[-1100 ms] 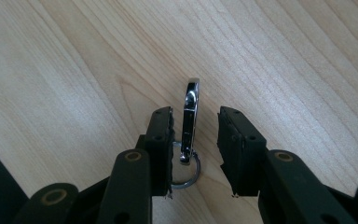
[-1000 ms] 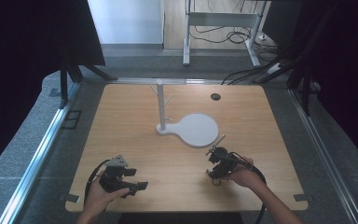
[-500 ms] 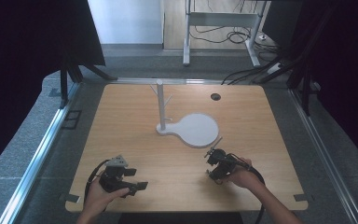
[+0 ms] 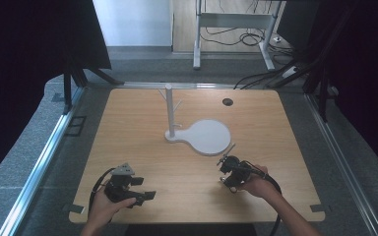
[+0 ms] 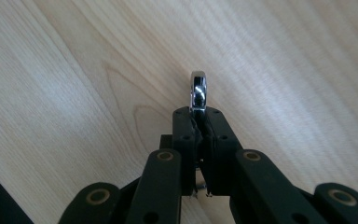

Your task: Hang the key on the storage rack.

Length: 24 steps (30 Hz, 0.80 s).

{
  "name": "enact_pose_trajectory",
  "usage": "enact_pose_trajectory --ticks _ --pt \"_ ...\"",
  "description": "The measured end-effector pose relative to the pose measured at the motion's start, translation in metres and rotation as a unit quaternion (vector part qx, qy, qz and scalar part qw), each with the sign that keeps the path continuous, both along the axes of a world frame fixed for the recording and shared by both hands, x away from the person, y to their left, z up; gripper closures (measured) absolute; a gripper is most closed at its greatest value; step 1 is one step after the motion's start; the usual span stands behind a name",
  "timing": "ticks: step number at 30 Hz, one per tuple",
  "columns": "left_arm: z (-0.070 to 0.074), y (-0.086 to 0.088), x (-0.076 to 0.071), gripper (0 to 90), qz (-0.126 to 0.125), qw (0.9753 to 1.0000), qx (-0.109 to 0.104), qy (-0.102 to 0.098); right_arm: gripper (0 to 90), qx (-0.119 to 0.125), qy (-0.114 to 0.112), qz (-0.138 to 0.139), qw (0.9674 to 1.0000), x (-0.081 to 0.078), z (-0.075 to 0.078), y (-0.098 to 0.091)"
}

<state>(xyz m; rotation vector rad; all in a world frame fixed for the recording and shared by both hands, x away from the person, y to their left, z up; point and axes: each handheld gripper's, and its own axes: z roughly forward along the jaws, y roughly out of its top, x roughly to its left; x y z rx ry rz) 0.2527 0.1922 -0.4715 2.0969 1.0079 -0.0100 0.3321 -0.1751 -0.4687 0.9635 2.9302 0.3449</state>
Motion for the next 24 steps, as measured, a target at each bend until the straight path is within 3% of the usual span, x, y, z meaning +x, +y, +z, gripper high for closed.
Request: enact_pose_trajectory --ticks 3,5,16,24 --pt "0.001 0.0 -0.001 22.8 0.0 1.0 -0.001 0.0 84.5 0.001 -0.005 -0.001 1.0 0.001 0.006 0.0" --pt "0.001 0.0 -0.001 22.8 0.0 1.0 0.0 -0.001 84.7 0.006 -0.021 -0.003 0.9997 0.001 0.013 0.0" --pt "0.001 0.001 0.0 22.8 0.0 1.0 -0.001 0.001 84.7 0.034 -0.068 -0.016 0.9969 0.007 0.042 -0.004" --pt "0.001 0.001 0.0 22.7 -0.001 1.0 0.0 0.001 84.6 0.037 -0.072 -0.019 0.9965 0.015 0.048 -0.003"
